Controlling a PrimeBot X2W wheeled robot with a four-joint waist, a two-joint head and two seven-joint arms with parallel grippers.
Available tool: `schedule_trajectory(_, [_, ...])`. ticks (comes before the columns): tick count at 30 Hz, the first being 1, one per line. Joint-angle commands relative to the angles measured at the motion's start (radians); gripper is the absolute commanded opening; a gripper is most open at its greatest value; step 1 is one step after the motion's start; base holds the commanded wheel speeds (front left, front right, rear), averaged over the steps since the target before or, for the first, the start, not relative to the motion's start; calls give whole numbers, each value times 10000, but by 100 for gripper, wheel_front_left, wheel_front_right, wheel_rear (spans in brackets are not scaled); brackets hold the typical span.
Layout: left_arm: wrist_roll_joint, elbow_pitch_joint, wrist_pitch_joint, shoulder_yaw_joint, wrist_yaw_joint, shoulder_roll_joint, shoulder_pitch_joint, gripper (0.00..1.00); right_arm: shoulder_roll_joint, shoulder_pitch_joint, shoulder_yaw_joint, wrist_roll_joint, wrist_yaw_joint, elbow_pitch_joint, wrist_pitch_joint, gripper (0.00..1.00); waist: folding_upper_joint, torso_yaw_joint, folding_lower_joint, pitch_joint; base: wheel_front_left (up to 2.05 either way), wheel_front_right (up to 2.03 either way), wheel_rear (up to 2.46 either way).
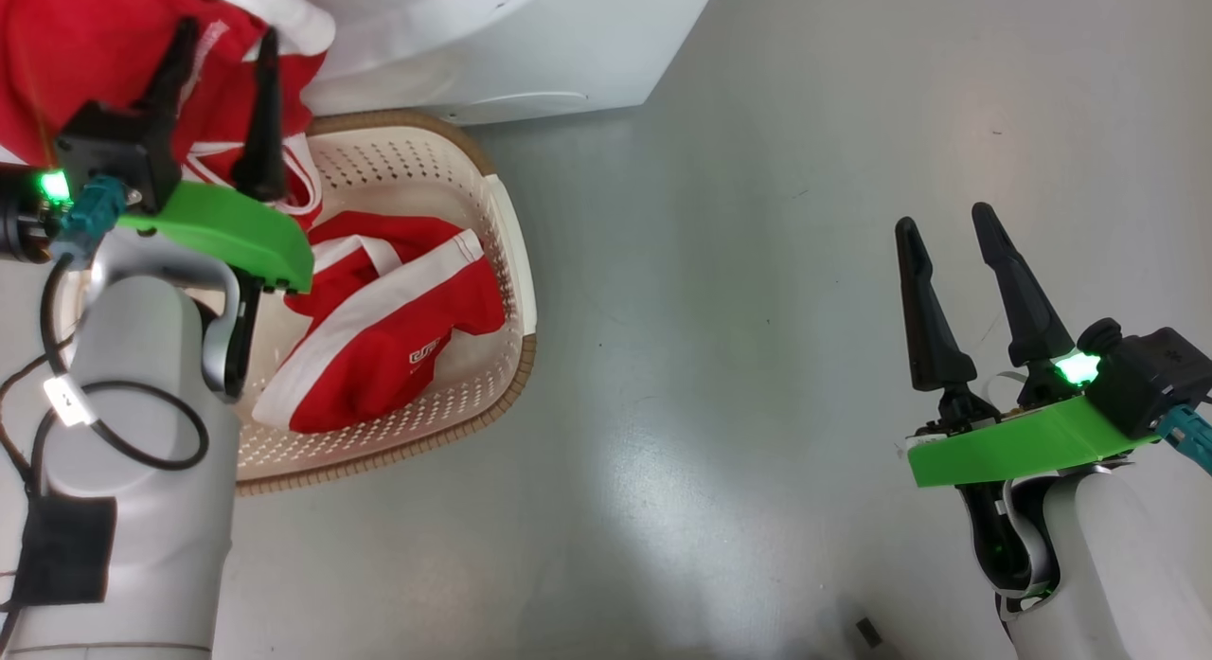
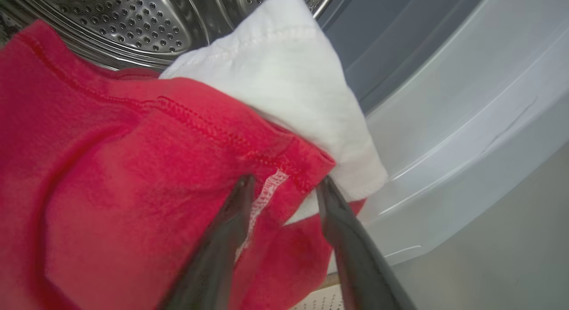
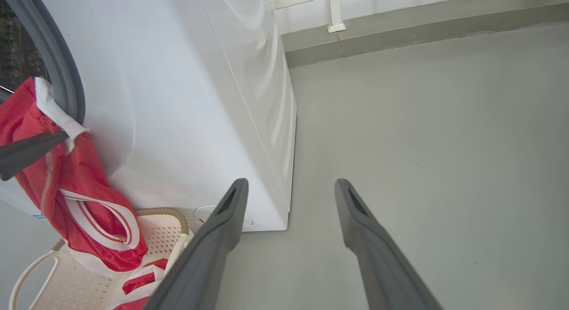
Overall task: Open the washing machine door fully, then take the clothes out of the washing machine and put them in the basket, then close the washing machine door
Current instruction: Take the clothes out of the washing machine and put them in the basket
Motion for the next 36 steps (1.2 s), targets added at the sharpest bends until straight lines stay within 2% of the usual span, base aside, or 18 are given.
schedule_trajectory(1, [28, -188, -47, 239, 55, 363, -90, 26, 7, 37, 215, 130, 75, -226, -63, 100, -1, 4, 0, -9, 0, 0, 0])
schedule_trajectory(3, [0, -226, -47, 258, 37, 365, -48, 5, 7, 45, 184, 125, 75, -233, -63, 100, -1, 22, 0, -25, 0, 0, 0])
schedule_trajectory(4, [-9, -257, -47, 264, 30, 361, -15, 0, 7, 51, 171, 117, 75, -235, -63, 100, -1, 37, 0, -35, 0, 0, 0])
schedule_trajectory(20, [-672, -464, -47, 465, -152, 142, 1177, 0, 7, 209, 124, -23, 75, -167, -63, 100, -1, 268, 0, -373, 0, 0, 0])
schedule_trajectory(36, [-2245, 1164, -47, -1381, -171, -15, 2522, 0, 7, 299, 186, -108, 75, -147, -63, 100, -1, 355, 0, -397, 0, 0, 0])
